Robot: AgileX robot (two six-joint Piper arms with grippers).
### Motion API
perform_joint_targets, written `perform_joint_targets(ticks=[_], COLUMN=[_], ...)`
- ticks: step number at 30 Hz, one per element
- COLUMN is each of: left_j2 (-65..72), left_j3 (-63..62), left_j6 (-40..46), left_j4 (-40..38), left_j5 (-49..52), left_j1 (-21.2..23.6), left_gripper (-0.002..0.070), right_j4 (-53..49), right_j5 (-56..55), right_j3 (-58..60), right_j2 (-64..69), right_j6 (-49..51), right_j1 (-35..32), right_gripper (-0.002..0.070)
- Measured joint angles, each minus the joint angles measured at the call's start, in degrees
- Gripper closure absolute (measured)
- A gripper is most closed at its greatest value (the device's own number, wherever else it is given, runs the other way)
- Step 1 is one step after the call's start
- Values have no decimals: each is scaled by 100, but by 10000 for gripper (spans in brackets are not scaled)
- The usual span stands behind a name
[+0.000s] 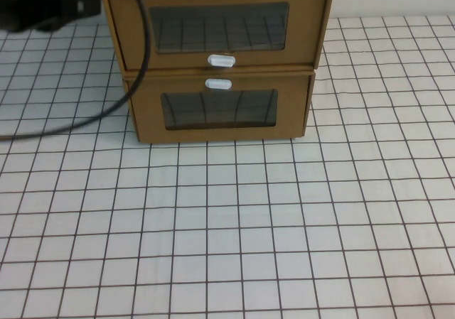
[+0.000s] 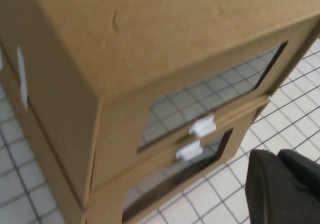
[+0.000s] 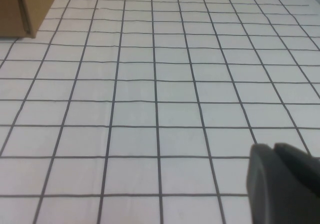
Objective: Open the shoe box
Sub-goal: 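Pull the top drawer of the cardboard box fully open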
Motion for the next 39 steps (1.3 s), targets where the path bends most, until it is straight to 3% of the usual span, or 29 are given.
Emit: perform_joint_targets(ticks=[10, 16, 39], left_j2=[2867, 4142, 4792], left_j3=[-4400, -6109, -6576], left_j6=[-566, -871, -929], left_j4=[299, 658, 1045], left_j5=[1373, 1872, 1958], left_j1=[-560, -835, -910], left_gripper=[677, 677, 677], right_j4=[0, 0, 0], right_j5=[0, 0, 0], right_j3=[0, 0, 0], right_j2=[0, 0, 0], right_j6=[0, 0, 0], right_j1=[0, 0, 0], right_gripper=[689, 690, 689])
